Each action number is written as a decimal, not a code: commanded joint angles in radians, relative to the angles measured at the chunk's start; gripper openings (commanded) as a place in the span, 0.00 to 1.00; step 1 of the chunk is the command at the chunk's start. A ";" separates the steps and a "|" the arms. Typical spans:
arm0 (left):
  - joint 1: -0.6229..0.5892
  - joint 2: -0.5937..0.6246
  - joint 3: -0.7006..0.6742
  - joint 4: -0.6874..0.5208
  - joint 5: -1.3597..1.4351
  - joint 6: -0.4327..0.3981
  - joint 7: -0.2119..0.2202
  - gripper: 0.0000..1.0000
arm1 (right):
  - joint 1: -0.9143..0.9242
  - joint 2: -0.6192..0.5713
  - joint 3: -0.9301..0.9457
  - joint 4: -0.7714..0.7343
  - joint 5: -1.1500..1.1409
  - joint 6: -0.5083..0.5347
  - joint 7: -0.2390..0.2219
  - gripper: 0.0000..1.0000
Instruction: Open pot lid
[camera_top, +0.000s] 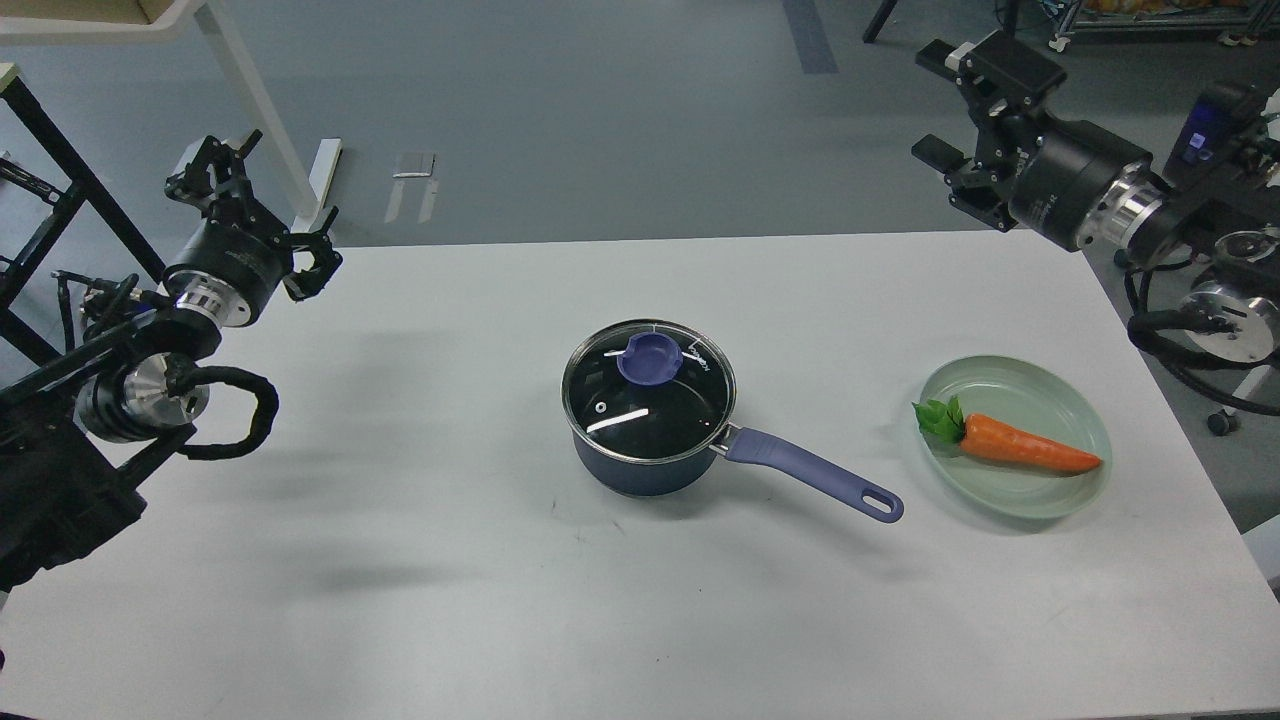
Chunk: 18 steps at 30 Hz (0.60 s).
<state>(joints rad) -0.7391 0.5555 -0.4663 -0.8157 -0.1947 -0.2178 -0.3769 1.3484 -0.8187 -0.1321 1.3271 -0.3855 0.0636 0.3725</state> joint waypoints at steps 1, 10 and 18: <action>-0.002 0.000 0.000 0.000 0.000 -0.005 0.006 1.00 | 0.150 0.022 -0.177 0.067 -0.154 -0.031 -0.004 1.00; -0.008 0.012 0.001 0.000 0.000 -0.008 0.006 1.00 | 0.345 0.190 -0.552 0.135 -0.623 -0.120 -0.011 0.99; -0.008 0.024 0.000 0.000 0.000 -0.009 0.004 1.00 | 0.345 0.282 -0.721 0.135 -0.774 -0.136 -0.046 0.98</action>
<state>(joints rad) -0.7471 0.5728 -0.4657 -0.8173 -0.1947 -0.2266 -0.3712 1.6958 -0.5648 -0.8032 1.4631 -1.1453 -0.0625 0.3308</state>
